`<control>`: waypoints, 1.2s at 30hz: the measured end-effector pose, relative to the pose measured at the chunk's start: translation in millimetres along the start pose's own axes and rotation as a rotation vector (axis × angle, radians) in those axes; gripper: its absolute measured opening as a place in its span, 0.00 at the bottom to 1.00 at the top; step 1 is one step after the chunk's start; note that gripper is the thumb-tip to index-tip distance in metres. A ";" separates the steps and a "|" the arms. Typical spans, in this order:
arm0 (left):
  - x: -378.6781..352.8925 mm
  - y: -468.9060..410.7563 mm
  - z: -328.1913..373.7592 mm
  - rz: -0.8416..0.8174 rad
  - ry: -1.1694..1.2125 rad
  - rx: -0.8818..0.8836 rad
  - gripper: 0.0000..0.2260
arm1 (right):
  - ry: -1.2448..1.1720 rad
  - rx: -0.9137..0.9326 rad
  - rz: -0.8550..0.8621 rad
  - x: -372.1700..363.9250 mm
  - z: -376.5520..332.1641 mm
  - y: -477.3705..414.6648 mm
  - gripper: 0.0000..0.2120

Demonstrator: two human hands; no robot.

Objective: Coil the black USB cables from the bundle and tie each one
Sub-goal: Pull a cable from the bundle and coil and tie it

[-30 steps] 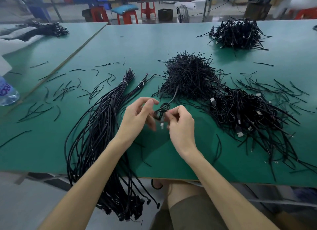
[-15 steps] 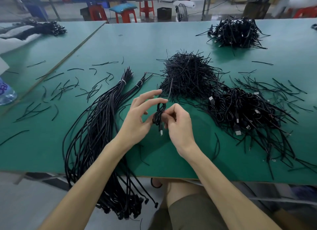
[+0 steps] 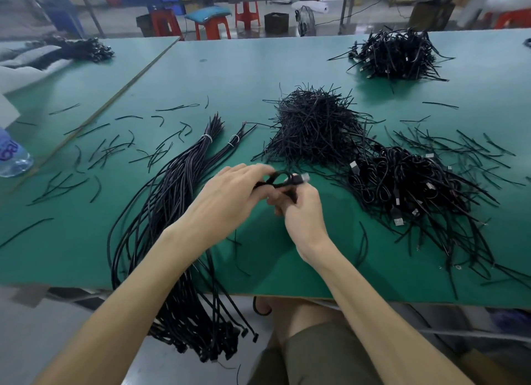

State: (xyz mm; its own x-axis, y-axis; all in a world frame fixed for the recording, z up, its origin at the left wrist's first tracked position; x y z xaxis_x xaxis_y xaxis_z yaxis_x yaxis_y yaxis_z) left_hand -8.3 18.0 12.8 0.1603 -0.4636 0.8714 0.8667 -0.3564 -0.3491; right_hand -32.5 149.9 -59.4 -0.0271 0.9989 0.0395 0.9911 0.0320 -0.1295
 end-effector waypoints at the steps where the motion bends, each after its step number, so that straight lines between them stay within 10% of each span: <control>1: -1.3 -0.7 0.6 0.005 0.038 0.061 0.15 | -0.014 -0.003 -0.001 0.4 0.7 0.0 0.14; 12: -2.1 -6.5 -0.6 -0.200 0.712 0.284 0.16 | -0.117 0.029 -0.009 0.7 -1.1 -0.8 0.12; 23: -3.4 -3.7 -10.7 -0.081 -0.023 0.344 0.17 | 0.062 0.006 0.010 -1.6 -0.3 -1.4 0.12; 30: -11.6 -3.8 -14.6 -0.090 0.290 0.577 0.13 | 0.076 0.035 -0.004 -2.0 -4.8 2.2 0.13; 36: -6.3 -7.8 -4.6 -0.230 0.572 0.368 0.14 | 0.064 0.072 -0.002 -0.6 -8.4 4.5 0.08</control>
State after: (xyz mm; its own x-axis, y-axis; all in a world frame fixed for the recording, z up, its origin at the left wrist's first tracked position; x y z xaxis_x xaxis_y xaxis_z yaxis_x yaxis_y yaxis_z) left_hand -18.3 20.0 8.4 -0.2307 -0.7981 0.5567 0.9680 -0.2461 0.0485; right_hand -26.9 149.1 -51.7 -0.0186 0.9945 0.1030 0.9790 0.0390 -0.1999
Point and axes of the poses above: each hand's wrist, its own y-axis away from the middle knuckle, its own x-axis out of the back of the hand, z = x × y, the point moved 5 cm from there along -y, towards the middle knuckle, and after that the axes turned 3 degrees about y, right-handed, at the moved point
